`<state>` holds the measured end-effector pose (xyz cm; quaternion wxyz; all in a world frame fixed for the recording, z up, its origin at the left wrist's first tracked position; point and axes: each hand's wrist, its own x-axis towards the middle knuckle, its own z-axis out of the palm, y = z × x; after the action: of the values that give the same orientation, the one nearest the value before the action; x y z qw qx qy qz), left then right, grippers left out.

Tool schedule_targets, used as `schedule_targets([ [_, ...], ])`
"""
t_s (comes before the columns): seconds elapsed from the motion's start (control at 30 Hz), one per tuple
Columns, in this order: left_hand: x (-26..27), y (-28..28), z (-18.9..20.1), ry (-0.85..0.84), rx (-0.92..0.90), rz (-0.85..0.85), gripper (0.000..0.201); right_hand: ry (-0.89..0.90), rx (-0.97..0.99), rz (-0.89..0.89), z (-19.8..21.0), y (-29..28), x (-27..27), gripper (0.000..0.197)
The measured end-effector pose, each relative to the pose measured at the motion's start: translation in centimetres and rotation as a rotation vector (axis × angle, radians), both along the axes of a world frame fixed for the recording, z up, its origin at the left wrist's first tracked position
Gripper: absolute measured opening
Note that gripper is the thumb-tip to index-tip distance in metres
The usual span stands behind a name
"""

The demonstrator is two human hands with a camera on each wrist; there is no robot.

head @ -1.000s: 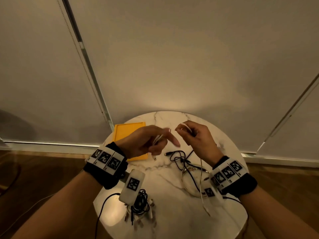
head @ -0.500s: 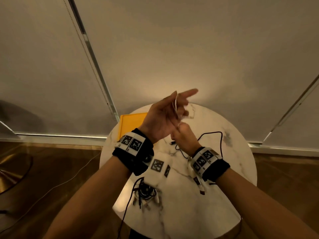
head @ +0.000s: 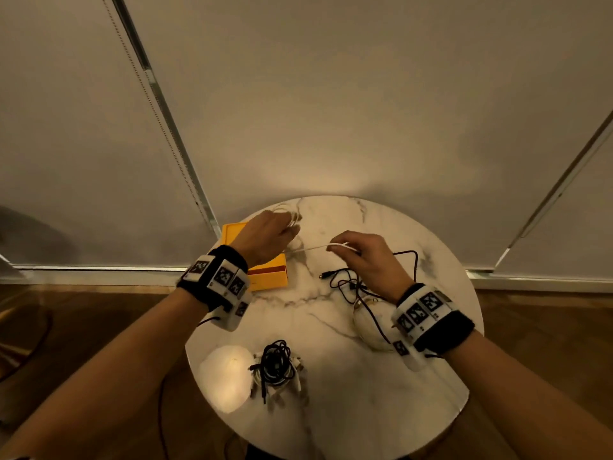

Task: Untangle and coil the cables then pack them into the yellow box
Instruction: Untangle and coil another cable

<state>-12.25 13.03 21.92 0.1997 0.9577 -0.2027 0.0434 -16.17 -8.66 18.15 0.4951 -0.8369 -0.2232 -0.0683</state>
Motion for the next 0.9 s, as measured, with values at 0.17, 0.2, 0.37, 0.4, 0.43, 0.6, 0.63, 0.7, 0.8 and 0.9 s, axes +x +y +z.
schedule_targets([
  [0.17,-1.6,1.5,-1.5,0.265,-0.111,-0.015,0.044,0.114,-0.052,0.043,0.4,-2.2,-0.6,0.013],
  [0.2,-2.0,1.5,-1.6,0.324,-0.153,-0.022,0.049,0.124,-0.05,0.051,0.6,-2.3,-1.1,0.013],
  [0.37,-4.7,0.6,-2.1,0.566,-0.311,-0.162,0.079,0.136,0.094,0.028,2.5,-3.3,-1.7,0.01],
  [0.4,-5.1,0.2,-2.1,0.617,-0.404,-0.203,0.073,0.139,0.155,0.006,2.7,-3.5,-1.6,0.01],
  [0.43,-5.7,-0.3,-1.8,0.664,-0.53,-0.237,0.062,0.139,0.203,-0.018,2.8,-3.5,-1.5,0.01],
  [0.6,-7.5,-1.9,-0.7,0.805,-1.095,-0.335,0.045,0.081,0.218,-0.051,0.4,-2.3,-1.4,0.014],
  [0.63,-7.6,-2.2,-0.6,0.816,-1.182,-0.334,0.043,0.064,0.189,-0.055,-0.2,-1.9,-1.6,0.015],
  [0.7,-7.3,-2.5,-0.5,0.793,-1.314,-0.282,0.042,-0.002,0.099,-0.048,-1.1,-1.0,-2.0,0.015],
  [0.8,-7.0,-2.8,-0.9,0.735,-1.364,-0.152,0.044,-0.007,-0.025,-0.043,-1.9,0.1,-2.5,0.018],
  [0.9,-6.8,-2.8,-1.1,0.746,-1.408,-0.09,0.043,0.176,0.047,0.0,-1.6,0.3,-2.3,0.023],
])
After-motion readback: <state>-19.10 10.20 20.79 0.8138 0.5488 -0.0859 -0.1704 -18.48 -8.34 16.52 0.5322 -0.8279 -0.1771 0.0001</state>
